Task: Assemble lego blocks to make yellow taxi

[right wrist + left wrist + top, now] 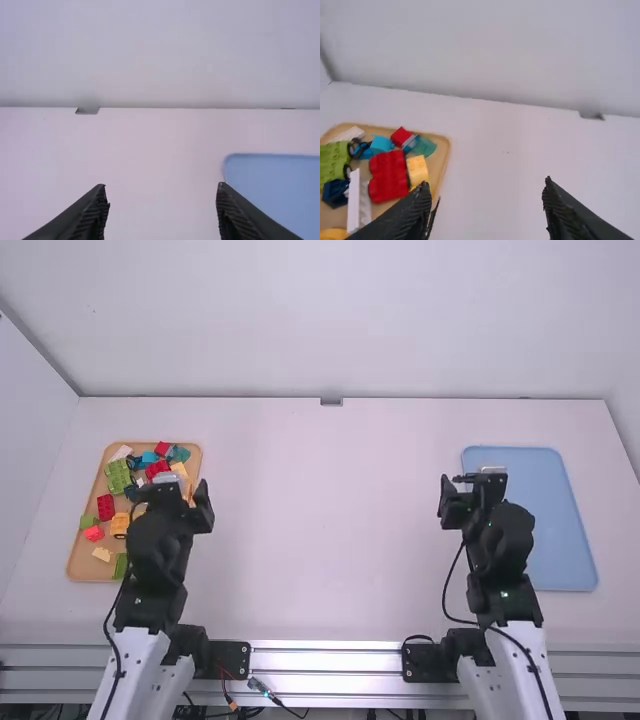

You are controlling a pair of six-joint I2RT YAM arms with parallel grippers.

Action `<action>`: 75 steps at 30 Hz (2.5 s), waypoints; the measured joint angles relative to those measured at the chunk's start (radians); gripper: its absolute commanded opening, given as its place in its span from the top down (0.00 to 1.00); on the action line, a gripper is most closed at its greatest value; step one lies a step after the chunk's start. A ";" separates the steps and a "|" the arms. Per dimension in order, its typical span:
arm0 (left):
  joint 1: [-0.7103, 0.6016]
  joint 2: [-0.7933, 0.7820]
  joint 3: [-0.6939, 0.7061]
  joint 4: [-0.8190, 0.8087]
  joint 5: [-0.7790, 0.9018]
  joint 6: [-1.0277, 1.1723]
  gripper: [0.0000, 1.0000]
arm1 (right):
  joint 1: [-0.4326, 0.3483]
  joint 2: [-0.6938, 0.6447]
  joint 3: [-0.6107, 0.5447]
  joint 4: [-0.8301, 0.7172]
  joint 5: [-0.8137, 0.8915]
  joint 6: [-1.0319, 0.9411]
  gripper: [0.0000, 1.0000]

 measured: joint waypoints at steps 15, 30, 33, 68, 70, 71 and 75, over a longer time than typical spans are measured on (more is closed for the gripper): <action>0.192 0.588 0.592 -0.424 -0.086 -0.300 0.14 | 0.038 0.301 0.219 0.019 -0.034 0.002 0.13; 0.507 1.224 1.085 -0.799 -0.030 -0.654 0.01 | 0.068 0.475 0.345 0.029 -0.056 0.000 0.01; 0.554 1.257 1.072 -0.803 -0.027 -0.773 0.01 | 0.068 0.482 0.347 0.031 -0.057 0.000 0.01; 0.575 1.258 0.842 -0.607 0.040 -0.771 0.00 | 0.087 0.486 0.348 0.020 -0.058 0.002 0.01; 0.575 1.258 0.842 -0.642 0.045 -0.780 0.04 | 0.087 0.486 0.348 0.019 -0.058 0.003 0.01; 0.575 1.258 0.842 -0.668 0.044 -0.791 0.04 | 0.087 0.486 0.348 0.019 -0.058 0.000 0.01; 0.580 1.258 0.842 -0.730 0.026 -0.853 0.02 | 0.087 0.486 0.348 0.019 -0.060 0.003 0.01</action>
